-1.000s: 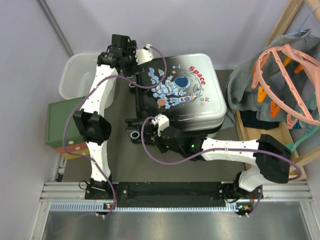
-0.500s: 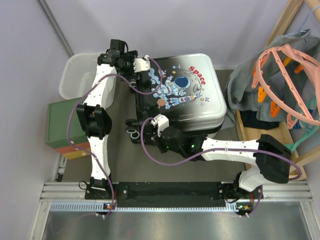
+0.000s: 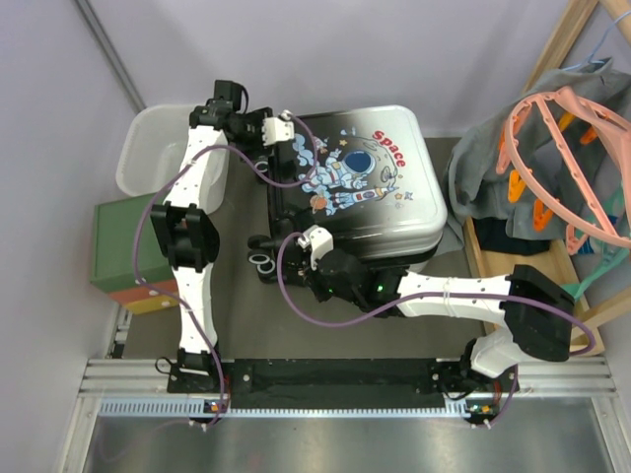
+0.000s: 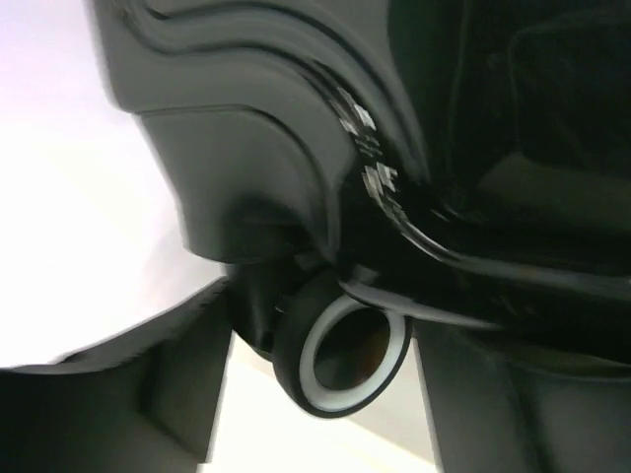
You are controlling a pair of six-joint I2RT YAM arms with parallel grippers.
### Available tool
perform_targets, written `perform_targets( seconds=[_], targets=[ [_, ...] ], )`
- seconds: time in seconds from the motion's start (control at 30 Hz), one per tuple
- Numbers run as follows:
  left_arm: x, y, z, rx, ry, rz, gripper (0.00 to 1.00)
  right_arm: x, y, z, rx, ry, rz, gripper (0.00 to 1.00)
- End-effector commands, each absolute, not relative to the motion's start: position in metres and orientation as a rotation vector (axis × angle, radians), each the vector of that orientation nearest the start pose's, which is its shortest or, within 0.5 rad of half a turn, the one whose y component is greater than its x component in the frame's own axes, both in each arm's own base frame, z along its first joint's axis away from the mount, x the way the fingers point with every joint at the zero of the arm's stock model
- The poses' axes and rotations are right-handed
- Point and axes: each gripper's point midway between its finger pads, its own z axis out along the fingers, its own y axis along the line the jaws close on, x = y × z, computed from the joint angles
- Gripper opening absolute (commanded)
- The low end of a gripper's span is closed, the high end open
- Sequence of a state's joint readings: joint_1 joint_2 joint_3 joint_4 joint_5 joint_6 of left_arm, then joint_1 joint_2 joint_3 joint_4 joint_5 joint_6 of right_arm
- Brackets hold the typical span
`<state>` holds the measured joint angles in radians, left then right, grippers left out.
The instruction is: Open, take out, and arrange the luggage
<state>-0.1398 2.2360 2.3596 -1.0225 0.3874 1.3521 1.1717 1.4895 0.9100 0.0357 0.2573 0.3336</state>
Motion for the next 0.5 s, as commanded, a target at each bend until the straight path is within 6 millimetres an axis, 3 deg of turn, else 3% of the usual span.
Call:
perform_targets(
  seconds=[0.0, 0.1, 0.13, 0.2, 0.23, 0.27, 0.3, 0.33, 0.37, 0.47],
  targets=[
    [0.555, -0.140, 0.188, 1.708, 1.648, -0.055, 0.61, 0.212, 0.389, 0.171, -0.636, 1.929, 0.653, 0.00],
    [0.549, -0.149, 0.189, 1.644, 1.695, -0.108, 0.25, 0.214, 0.385, 0.171, -0.620, 1.932, 0.652, 0.00],
    [0.547, -0.152, 0.197, 1.617, 1.683, -0.123, 0.16, 0.215, 0.385, 0.172, -0.610, 1.930, 0.657, 0.00],
    [0.536, -0.152, 0.187, 1.577, 1.740, -0.172, 0.00, 0.220, 0.378, 0.172, -0.582, 1.938, 0.650, 0.00],
    [0.534, -0.151, 0.201, 1.558, 1.711, -0.149, 0.00, 0.221, 0.374, 0.169, -0.578, 1.949, 0.638, 0.00],
    [0.524, -0.149, 0.183, 1.563, 1.756, -0.176, 0.00, 0.225, 0.368, 0.167, -0.562, 1.956, 0.617, 0.00],
    [0.520, -0.147, 0.181, 1.545, 1.777, -0.175, 0.00, 0.231, 0.361, 0.170, -0.534, 1.953, 0.611, 0.00],
    [0.519, -0.141, 0.192, 1.516, 1.771, -0.139, 0.00, 0.234, 0.356, 0.170, -0.521, 1.959, 0.604, 0.00],
    [0.510, -0.138, 0.179, 1.508, 1.817, -0.162, 0.00, 0.237, 0.351, 0.168, -0.512, 1.965, 0.599, 0.00],
    [0.495, -0.128, 0.176, 1.473, 1.862, -0.206, 0.00, 0.247, 0.340, 0.170, -0.491, 1.962, 0.558, 0.00]
  ],
)
